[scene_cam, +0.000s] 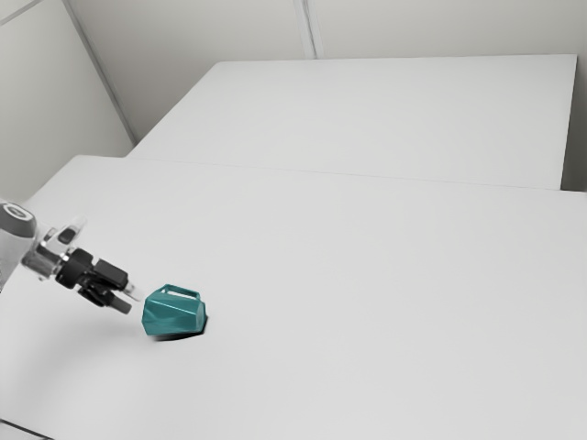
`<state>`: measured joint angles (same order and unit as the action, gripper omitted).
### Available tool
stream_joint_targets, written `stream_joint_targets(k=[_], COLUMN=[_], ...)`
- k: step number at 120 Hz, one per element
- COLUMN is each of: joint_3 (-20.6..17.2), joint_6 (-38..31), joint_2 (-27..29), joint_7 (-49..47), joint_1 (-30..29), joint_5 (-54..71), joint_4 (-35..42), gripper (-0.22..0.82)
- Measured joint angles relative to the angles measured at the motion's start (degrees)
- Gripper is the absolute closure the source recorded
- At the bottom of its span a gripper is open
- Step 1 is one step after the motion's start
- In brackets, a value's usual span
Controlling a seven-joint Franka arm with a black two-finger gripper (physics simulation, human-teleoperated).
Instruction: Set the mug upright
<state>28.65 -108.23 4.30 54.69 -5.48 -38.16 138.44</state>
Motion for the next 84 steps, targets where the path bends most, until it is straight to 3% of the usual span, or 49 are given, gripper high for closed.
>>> stream_joint_targets(k=[74, 84], joint_3=[0.0, 0.0], joint_6=[5.82, 6.57], joint_2=[-4.82, -5.12], joint_7=[13.08, 14.01], joint_1=[-2.03, -2.01], joint_5=[-10.27, -11.25], joint_4=[0.16, 0.18], gripper=[0.0, 0.05])
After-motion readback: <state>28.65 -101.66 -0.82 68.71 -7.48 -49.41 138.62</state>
